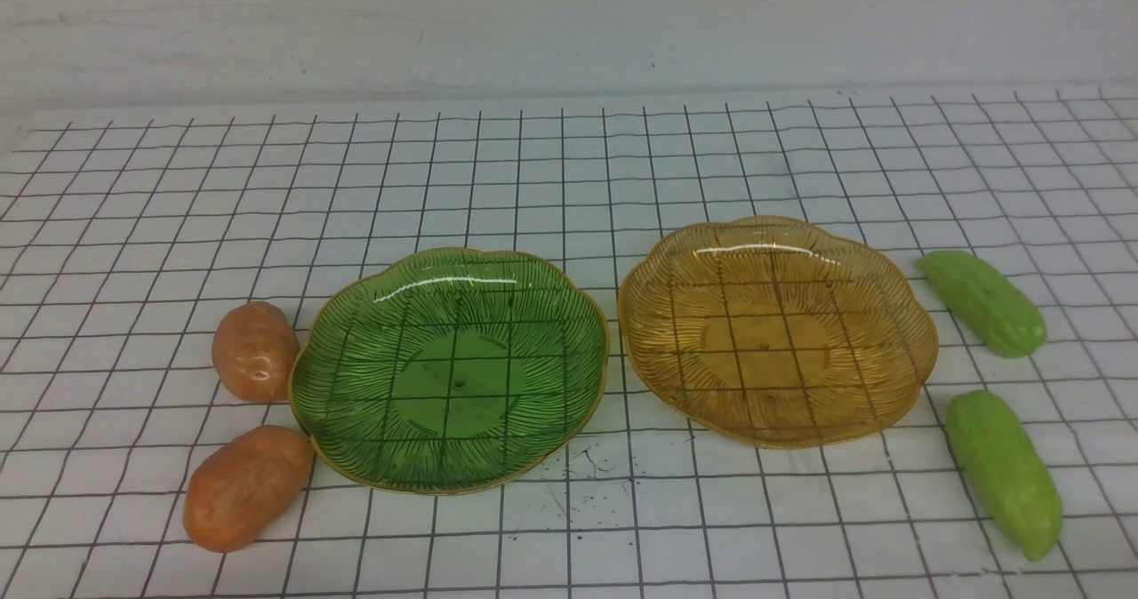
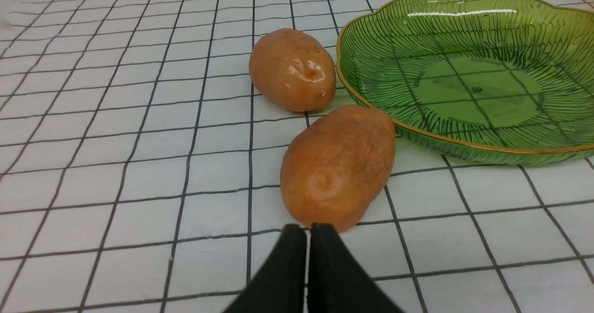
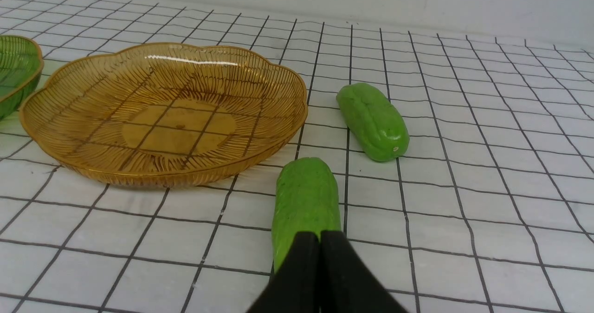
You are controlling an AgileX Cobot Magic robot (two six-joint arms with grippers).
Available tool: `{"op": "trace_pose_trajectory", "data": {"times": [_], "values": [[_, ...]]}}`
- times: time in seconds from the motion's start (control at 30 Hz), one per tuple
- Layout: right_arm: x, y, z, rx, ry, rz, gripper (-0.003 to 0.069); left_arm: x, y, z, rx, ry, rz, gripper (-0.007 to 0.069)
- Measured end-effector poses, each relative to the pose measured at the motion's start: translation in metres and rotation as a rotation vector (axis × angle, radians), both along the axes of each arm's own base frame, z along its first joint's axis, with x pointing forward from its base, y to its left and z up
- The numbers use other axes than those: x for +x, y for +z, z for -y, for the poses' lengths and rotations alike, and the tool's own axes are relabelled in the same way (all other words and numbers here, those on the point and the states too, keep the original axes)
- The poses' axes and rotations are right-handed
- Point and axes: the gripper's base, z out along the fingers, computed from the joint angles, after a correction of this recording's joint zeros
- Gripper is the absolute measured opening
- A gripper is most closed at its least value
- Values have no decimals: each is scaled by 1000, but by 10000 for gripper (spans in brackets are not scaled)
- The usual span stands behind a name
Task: Put different types of vegetables on the plate.
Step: 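Put the green cucumber next to the left plate into that plate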
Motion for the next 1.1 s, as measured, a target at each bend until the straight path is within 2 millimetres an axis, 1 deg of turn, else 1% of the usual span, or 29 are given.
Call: {"op": "trace_pose_trajectory", "data": {"times": [0.4,0.43,0.47,0.53,0.57,0.6,0.63,0.67,0.7,0.73,0.77,0.83,0.93,0.97,1.0,1.03,1.07,1.1], "values": [[0,0,0,4,0,0,-15,0,0,0,-18,2,0,-8],[0,0,-1,34,-2,2,-15,0,0,1,-58,4,-1,-8],[0,1,-3,205,-8,-4,-15,0,1,4,-202,14,-6,-8],[0,1,-7,439,-14,-18,-15,0,2,10,-490,34,-25,-8],[0,1,-7,475,-17,-22,-15,0,2,11,-534,40,-28,-8],[0,2,-10,649,-21,-37,-15,-1,4,15,-725,51,-43,-8],[0,4,-12,783,-22,-40,-15,-1,7,19,-960,61,-66,-8],[0,4,-12,799,-23,-40,-15,-1,7,19,-960,61,-66,-8],[0,6,-13,898,-22,-37,-15,-1,11,23,-1140,63,-84,-8],[0,7,-13,932,-23,-32,-15,-1,13,24,-1227,61,-92,-8],[0,7,-13,938,-23,-31,-15,-1,13,24,-1237,60,-92,-8],[0,10,-12,999,-30,-6,-15,-1,16,25,-1316,58,-80,-8],[0,12,-12,996,-27,10,-15,0,19,24,-1364,56,-64,-8],[-1,21,-12,956,-5,35,-15,-1,22,25,-1368,39,-53,-8],[-1,25,-12,950,2,47,-15,-1,23,25,-1365,35,-52,-8],[-5,50,-12,880,39,121,-15,-4,39,27,-1295,-31,-13,-8],[-6,53,-12,875,42,128,-15,-4,42,27,-1285,-39,-6,-8],[-7,68,-11,830,56,157,-15,-6,51,28,-1245,-74,13,-8]]}}
